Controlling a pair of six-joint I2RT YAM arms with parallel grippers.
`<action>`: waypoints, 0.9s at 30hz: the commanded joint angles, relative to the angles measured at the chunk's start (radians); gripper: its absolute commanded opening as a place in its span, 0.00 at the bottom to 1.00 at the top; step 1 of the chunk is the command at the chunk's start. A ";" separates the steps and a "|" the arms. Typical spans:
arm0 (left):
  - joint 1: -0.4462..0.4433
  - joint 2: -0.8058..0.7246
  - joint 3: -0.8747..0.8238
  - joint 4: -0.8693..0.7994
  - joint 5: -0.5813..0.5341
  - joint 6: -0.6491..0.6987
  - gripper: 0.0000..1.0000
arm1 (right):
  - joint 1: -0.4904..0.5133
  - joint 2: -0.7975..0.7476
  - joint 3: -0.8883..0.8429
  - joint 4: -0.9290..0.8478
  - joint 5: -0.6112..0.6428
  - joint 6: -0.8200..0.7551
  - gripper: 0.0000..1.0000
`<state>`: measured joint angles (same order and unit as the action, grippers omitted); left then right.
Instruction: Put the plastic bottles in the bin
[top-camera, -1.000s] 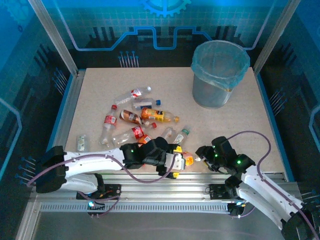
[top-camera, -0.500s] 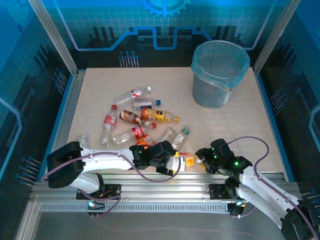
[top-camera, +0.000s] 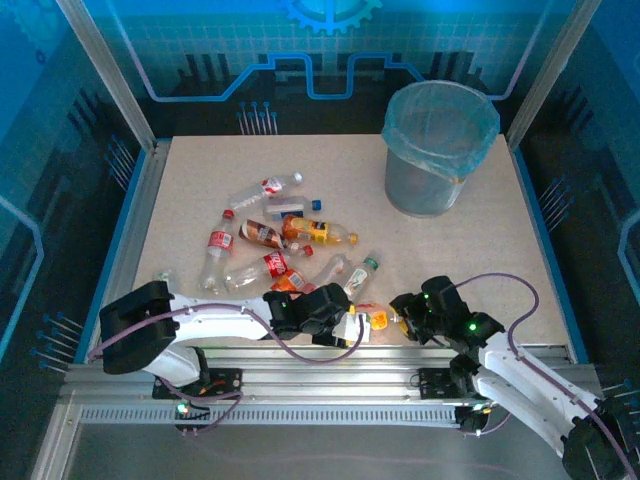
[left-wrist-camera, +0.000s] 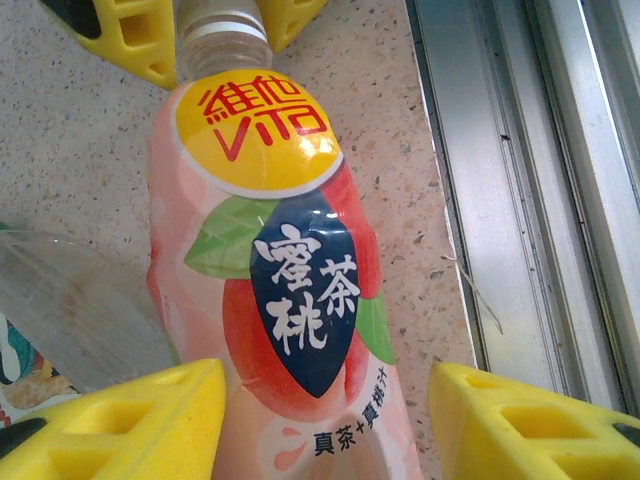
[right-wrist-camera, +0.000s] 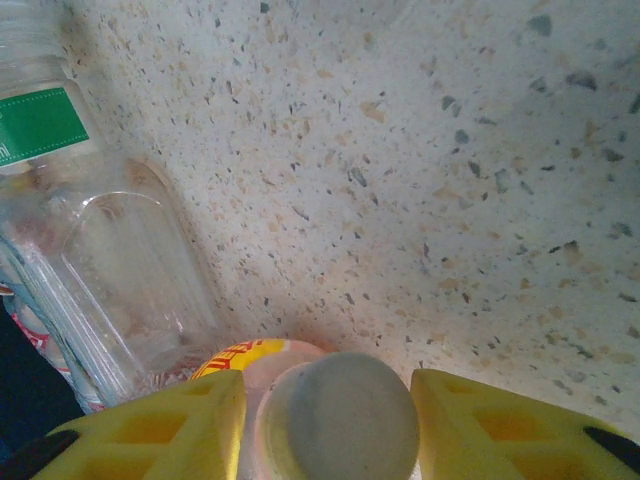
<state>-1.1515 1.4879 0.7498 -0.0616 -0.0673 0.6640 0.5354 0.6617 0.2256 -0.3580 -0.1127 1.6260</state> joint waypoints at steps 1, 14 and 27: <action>-0.006 0.011 -0.006 0.003 0.000 0.000 0.57 | -0.005 0.008 -0.014 0.022 0.019 0.021 0.48; -0.007 0.007 -0.004 -0.003 0.001 -0.002 0.56 | -0.010 0.016 -0.042 0.050 0.031 0.032 0.44; -0.006 -0.152 -0.015 0.096 -0.005 -0.029 0.67 | -0.024 -0.156 0.091 -0.205 0.157 -0.096 0.22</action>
<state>-1.1522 1.4086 0.7467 -0.0246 -0.0753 0.6537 0.5213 0.5461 0.2478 -0.4545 -0.0383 1.5883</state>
